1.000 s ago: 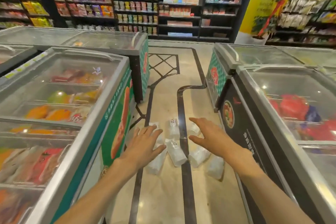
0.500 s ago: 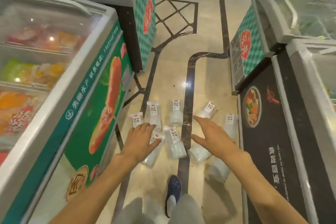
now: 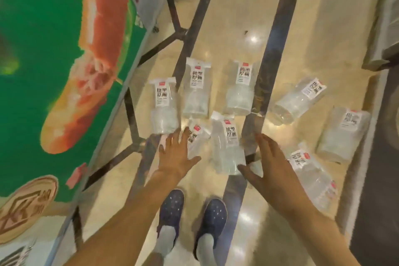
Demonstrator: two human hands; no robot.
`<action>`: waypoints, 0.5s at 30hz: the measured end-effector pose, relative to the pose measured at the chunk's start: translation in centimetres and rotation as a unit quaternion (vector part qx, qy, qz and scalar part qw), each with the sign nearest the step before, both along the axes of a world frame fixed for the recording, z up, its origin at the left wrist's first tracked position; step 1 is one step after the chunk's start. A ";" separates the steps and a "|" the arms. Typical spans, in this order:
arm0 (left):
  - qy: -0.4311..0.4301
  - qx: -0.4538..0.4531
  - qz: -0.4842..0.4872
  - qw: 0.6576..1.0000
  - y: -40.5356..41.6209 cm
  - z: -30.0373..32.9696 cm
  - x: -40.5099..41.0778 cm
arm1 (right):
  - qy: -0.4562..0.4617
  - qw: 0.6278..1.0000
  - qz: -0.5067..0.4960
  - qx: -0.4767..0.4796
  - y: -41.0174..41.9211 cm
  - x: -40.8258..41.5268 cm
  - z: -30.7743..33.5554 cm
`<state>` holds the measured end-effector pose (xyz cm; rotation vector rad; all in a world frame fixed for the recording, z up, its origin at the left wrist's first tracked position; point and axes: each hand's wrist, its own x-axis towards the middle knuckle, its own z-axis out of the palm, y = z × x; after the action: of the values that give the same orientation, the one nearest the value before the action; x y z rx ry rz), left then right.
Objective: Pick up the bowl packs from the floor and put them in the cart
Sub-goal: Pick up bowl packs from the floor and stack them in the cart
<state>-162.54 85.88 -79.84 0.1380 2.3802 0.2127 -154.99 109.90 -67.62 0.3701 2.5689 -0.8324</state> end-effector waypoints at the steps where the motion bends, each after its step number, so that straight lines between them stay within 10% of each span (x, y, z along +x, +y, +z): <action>1: -0.010 -0.003 0.015 1.000 -0.3 -3.7 -0.3 | -0.007 1.000 0.002 -0.003 -0.3 0.0 -2.9; 8: -0.056 -0.112 -0.039 0.991 -1.3 -21.8 0.0 | -0.038 0.999 0.001 -0.013 -0.4 1.2 -20.2; 15: 0.099 -0.086 -0.027 0.991 -1.4 -26.7 3.2 | -0.054 0.998 -0.022 -0.020 -1.2 3.6 -26.1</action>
<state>-159.38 84.46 -106.53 0.1468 2.5758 -0.0355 -151.39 108.67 -93.67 0.4477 2.4496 -0.8537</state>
